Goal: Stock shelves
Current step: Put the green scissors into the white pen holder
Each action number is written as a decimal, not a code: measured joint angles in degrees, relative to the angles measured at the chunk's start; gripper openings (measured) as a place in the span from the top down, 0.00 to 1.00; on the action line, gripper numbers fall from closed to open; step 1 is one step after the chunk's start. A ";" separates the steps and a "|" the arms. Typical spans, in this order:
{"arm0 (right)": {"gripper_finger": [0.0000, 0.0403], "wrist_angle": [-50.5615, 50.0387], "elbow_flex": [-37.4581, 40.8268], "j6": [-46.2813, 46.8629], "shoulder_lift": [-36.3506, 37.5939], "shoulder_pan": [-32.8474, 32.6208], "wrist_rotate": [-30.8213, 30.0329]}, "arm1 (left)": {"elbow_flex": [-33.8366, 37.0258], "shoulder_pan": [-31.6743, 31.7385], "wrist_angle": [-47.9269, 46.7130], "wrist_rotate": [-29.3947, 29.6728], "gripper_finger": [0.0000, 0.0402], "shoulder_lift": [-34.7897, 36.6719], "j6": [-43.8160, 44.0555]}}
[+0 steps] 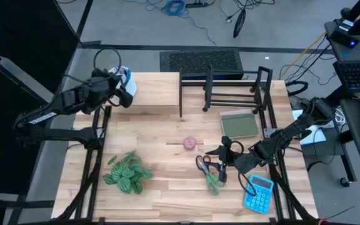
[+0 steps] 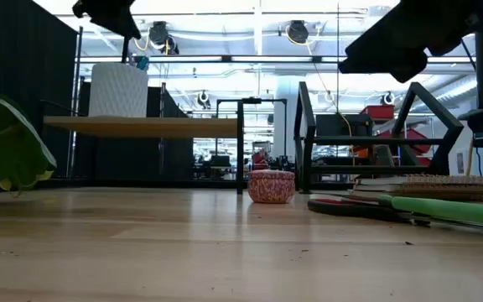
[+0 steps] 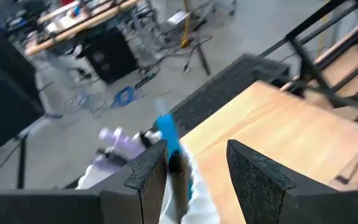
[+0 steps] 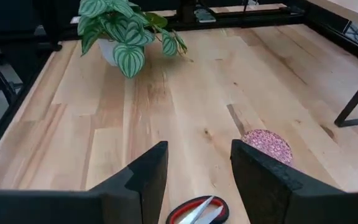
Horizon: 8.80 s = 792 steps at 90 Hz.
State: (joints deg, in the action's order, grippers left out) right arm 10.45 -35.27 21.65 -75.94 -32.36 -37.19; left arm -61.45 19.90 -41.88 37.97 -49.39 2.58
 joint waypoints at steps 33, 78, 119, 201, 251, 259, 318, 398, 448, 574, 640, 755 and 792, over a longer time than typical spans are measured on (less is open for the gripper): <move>0.61 -0.08 0.02 0.17 0.00 0.00 0.00 | 0.02 0.04 -0.87 7.40 0.62 -0.08 1.73; 0.61 -11.46 0.00 0.12 8.18 1.55 0.04 | -9.05 -4.75 10.11 -22.26 0.62 0.07 -5.75; 0.53 -26.37 -0.04 17.96 7.27 7.87 26.25 | -8.94 -15.71 6.74 -39.29 0.62 -20.63 -1.35; 0.51 -5.10 -0.02 27.41 -15.10 2.62 31.61 | -8.94 -32.46 35.35 -37.65 0.62 -61.87 6.17; 0.51 0.48 -0.14 31.85 -20.04 1.02 27.62 | -9.50 -37.05 66.22 -37.72 0.62 -76.50 6.17; 0.51 3.02 -0.02 31.84 -20.15 1.05 27.19 | -10.94 -37.05 66.91 -37.88 0.62 -78.37 6.17; 0.72 3.37 0.05 33.38 -20.24 1.18 27.79 | -14.40 -37.46 64.84 -35.75 0.62 -79.66 6.15; 0.97 -8.40 -0.02 32.04 -1.47 6.19 36.16 | -14.99 -37.49 51.30 -25.60 0.62 -64.59 -21.49; 0.97 -7.40 0.02 33.83 5.20 15.32 46.10 | -15.04 -37.01 52.37 -14.74 0.62 -64.87 -45.35; 0.54 0.26 -0.04 24.64 16.03 17.84 46.99 | -14.95 -38.47 54.73 -13.94 1.00 -64.84 -45.86; 0.56 -0.62 -0.04 9.92 32.95 17.34 46.06 | -15.00 -38.12 54.22 -12.01 1.00 -62.90 -28.17; 0.56 -21.79 0.78 0.36 35.73 15.76 26.67 | 2.10 -34.97 63.44 -14.03 1.00 -37.00 -11.88; 0.56 -4.50 2.94 -6.61 23.49 15.18 24.77 | 3.13 -34.16 68.65 -18.79 1.00 -36.76 -10.46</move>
State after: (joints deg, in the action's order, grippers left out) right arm 5.95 -32.33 15.04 -52.45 -17.18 -12.42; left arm -58.32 -14.26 26.78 19.18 -86.15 -7.88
